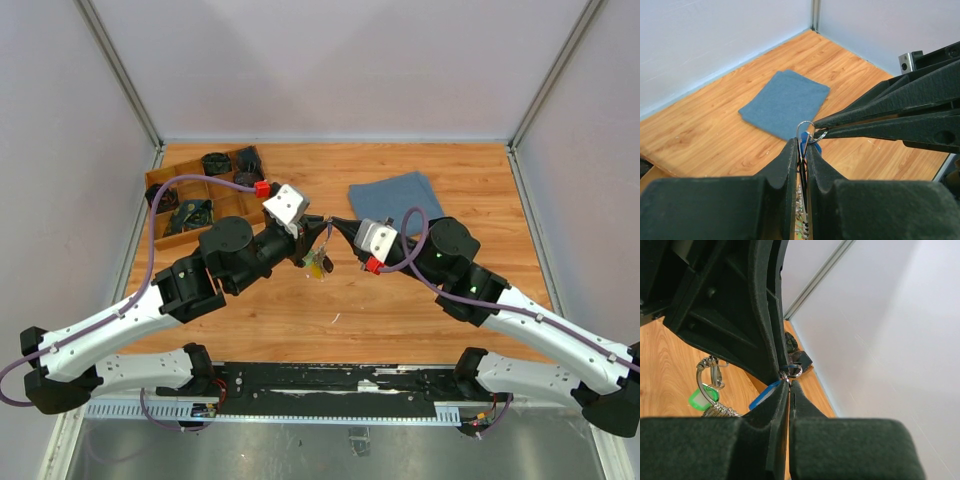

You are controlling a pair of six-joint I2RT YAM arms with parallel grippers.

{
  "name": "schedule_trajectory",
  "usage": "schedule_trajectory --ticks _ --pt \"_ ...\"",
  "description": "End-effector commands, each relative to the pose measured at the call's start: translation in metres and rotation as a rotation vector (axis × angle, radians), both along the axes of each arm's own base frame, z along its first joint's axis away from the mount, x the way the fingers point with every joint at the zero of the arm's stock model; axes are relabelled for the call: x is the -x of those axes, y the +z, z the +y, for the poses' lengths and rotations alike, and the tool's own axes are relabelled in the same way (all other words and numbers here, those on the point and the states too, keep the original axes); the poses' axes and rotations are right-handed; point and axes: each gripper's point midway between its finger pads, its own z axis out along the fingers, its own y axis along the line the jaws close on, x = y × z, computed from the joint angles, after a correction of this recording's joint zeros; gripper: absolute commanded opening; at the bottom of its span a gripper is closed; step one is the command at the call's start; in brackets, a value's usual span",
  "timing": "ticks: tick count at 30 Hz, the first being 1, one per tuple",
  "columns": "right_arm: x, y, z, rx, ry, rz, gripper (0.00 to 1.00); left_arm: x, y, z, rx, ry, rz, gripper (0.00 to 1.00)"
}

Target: Put the keys on the keyring

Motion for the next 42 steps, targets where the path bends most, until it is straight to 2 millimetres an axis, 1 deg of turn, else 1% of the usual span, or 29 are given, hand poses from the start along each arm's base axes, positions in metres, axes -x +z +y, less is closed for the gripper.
schedule_trajectory --ticks 1,4,6,12,18,32,37,42 --pt "0.006 0.030 -0.004 -0.097 0.028 -0.061 0.01 0.007 0.004 -0.008 0.018 -0.044 0.004 0.01" --pt "0.010 0.029 -0.002 -0.094 0.053 -0.061 0.01 0.006 0.005 -0.006 0.019 -0.035 0.002 0.01" --pt "0.009 0.029 -0.002 -0.093 0.049 -0.060 0.01 0.006 0.005 -0.007 0.019 -0.036 0.003 0.00" --pt "0.001 0.023 -0.003 -0.076 0.007 -0.047 0.01 0.007 0.005 -0.006 0.021 -0.038 0.002 0.00" --pt "-0.002 0.018 0.000 -0.062 0.001 -0.035 0.01 0.007 0.008 -0.006 0.027 -0.043 -0.002 0.00" --pt "-0.016 0.035 -0.019 -0.115 -0.121 -0.069 0.01 0.011 -0.001 -0.009 0.003 -0.075 0.006 0.00" --pt "-0.017 0.037 -0.021 -0.122 -0.130 -0.072 0.01 0.012 -0.008 -0.012 -0.025 -0.089 0.014 0.00" --pt "-0.017 0.034 -0.023 -0.094 -0.136 -0.079 0.01 0.013 -0.011 -0.011 -0.042 -0.093 0.012 0.01"
